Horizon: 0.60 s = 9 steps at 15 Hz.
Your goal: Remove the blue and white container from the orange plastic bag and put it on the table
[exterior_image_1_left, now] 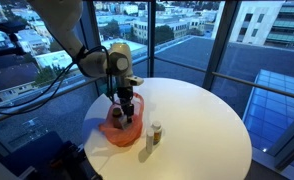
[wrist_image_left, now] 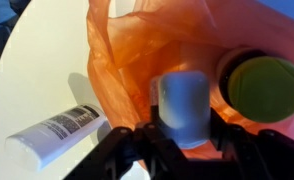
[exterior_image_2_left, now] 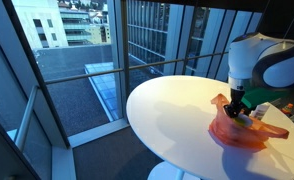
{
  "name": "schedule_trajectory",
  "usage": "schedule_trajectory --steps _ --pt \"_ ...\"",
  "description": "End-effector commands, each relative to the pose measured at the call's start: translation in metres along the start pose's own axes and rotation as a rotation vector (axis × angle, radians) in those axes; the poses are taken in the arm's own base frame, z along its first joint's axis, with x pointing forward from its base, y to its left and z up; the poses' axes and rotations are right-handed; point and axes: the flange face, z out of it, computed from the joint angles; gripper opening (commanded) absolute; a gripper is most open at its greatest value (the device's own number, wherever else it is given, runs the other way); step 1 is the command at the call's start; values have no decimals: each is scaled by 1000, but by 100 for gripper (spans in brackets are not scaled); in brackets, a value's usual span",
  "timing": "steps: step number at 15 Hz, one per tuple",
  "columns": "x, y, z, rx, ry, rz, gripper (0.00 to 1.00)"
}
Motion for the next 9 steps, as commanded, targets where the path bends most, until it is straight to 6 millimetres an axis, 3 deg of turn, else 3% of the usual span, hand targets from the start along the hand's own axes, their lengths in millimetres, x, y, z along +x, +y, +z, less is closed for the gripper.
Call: schedule_trajectory --steps 1,9 --pt "4 9 -19 4 28 13 22" --pt "10 30 -65 77 77 16 21"
